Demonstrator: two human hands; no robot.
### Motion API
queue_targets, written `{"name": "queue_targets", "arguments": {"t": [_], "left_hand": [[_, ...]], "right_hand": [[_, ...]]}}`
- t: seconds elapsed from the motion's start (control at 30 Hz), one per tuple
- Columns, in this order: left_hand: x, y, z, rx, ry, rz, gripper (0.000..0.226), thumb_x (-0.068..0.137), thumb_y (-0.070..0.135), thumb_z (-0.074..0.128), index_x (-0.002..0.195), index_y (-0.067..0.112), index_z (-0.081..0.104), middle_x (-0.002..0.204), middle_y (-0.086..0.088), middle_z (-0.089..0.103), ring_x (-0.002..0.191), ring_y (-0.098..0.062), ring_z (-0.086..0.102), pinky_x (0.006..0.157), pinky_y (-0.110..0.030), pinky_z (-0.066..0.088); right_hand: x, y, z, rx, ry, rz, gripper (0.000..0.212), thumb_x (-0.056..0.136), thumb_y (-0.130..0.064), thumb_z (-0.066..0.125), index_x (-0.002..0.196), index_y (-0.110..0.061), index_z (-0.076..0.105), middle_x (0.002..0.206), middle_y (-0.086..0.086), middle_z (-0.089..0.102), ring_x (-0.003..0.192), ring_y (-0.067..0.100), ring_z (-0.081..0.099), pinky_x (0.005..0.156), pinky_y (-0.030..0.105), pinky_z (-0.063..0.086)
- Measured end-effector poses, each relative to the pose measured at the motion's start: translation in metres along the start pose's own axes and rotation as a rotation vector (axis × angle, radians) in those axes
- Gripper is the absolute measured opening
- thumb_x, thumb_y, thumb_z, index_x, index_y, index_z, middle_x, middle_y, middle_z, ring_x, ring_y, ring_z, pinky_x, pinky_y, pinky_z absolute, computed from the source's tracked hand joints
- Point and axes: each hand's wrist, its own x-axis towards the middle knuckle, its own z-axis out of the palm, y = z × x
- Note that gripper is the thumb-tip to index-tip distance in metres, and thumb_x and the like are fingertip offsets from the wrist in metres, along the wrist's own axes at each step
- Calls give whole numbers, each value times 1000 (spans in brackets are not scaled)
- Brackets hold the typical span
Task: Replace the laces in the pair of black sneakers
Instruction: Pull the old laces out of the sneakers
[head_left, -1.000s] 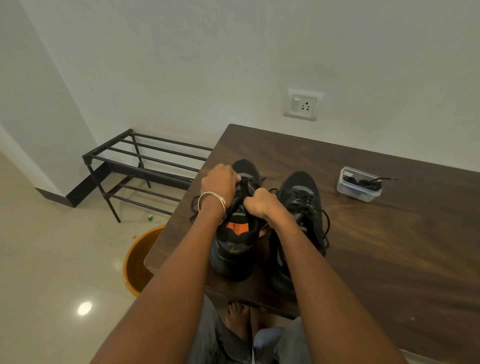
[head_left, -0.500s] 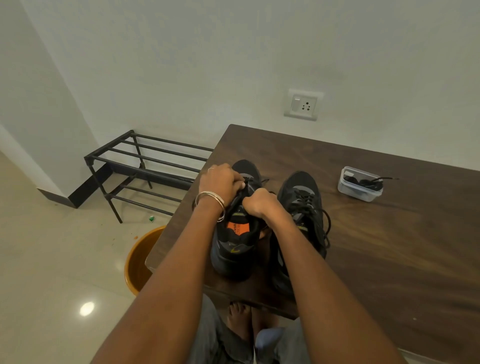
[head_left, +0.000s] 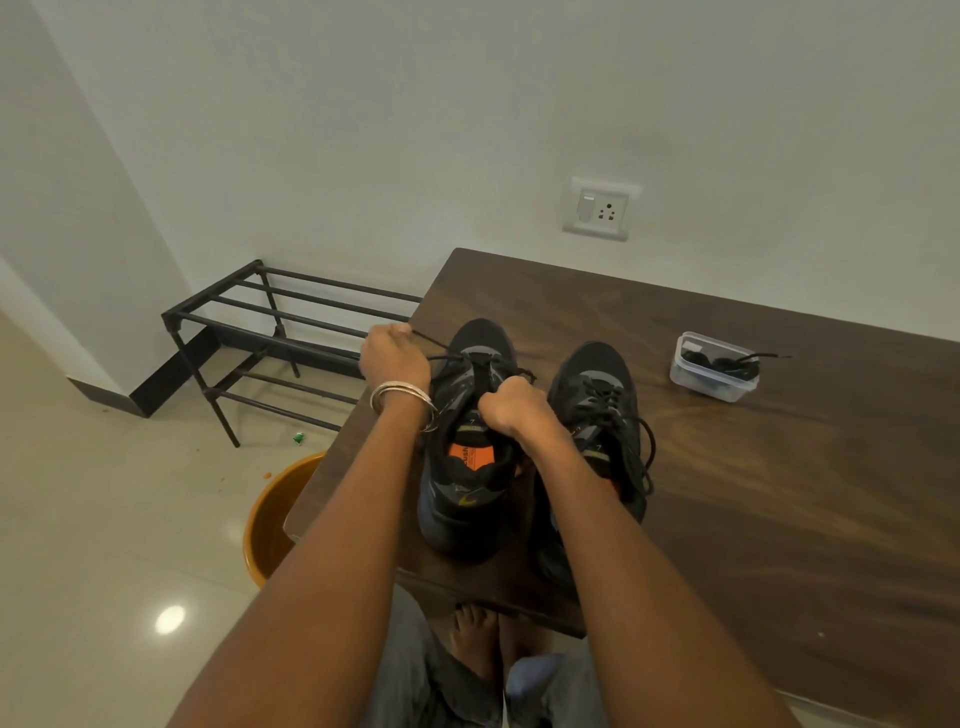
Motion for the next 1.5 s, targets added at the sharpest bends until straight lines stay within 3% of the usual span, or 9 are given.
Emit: {"name": "queue_targets", "arguments": {"t": [0.17, 0.3, 0.57, 0.67, 0.8, 0.9, 1.1, 1.2, 1.5], "left_hand": [[3, 0, -14, 280, -16, 325, 19, 95, 27, 56, 106, 19, 69, 116, -6, 56, 117, -29, 44, 95, -44, 38], [-1, 6, -7, 488, -350, 548, 17, 88, 37, 64, 102, 32, 73, 114, 5, 58, 115, -21, 44, 95, -44, 35], [-7, 9, 9, 666, -419, 654, 20, 95, 21, 56, 96, 8, 71, 101, -9, 59, 93, -27, 58, 73, -31, 40], [-8, 4, 7, 430, -344, 462, 20, 97, 12, 51, 91, 6, 69, 99, -12, 64, 94, -28, 62, 80, -32, 47], [5, 9, -10, -530, -175, -105, 29, 101, 12, 42, 78, 12, 60, 77, -4, 66, 84, -25, 65, 79, -39, 56], [8, 16, -19, -945, -175, -217, 28, 102, 11, 39, 79, 12, 54, 65, 0, 64, 65, -20, 62, 75, -40, 55], [6, -1, -8, -93, -371, 317, 11, 91, 27, 61, 96, 21, 69, 88, 2, 66, 77, -11, 58, 72, -25, 48], [6, -9, 2, 380, -501, 550, 11, 84, 34, 67, 89, 30, 76, 91, 8, 71, 85, -13, 63, 81, -35, 52], [-9, 6, 7, 586, -434, 532, 17, 92, 24, 60, 90, 12, 72, 93, -6, 66, 88, -23, 62, 71, -28, 41]], "right_hand": [[2, 1, -1, -45, 19, -22, 17, 94, -19, 48, 80, -9, 50, 106, 15, 50, 84, 32, 53, 64, 32, 41], [-2, -2, 0, -65, 50, -20, 36, 98, -22, 48, 126, -1, 53, 133, 20, 49, 119, 38, 52, 88, 36, 43], [0, -2, 2, -90, 55, -24, 34, 97, -22, 49, 124, -2, 55, 136, 20, 49, 117, 37, 54, 83, 36, 42], [2, -2, 4, -100, 73, -20, 34, 97, -22, 49, 123, -2, 57, 133, 19, 53, 116, 36, 55, 80, 35, 41], [2, -3, 5, -111, 70, -18, 31, 97, -24, 49, 117, -3, 61, 129, 18, 55, 114, 38, 54, 81, 36, 42], [2, -3, 5, -119, 72, -18, 36, 96, -25, 50, 122, -2, 60, 134, 20, 52, 121, 40, 50, 92, 40, 44], [2, -3, 3, -141, 67, -32, 39, 97, -25, 50, 127, -1, 56, 137, 18, 49, 118, 37, 53, 81, 36, 41], [0, -3, 3, -166, 100, -46, 38, 96, -25, 52, 126, -3, 55, 133, 19, 53, 118, 37, 54, 80, 35, 40], [-6, -3, 0, -113, 240, -75, 57, 90, -18, 65, 135, 0, 34, 131, 21, 52, 118, 37, 55, 79, 36, 42]]}}
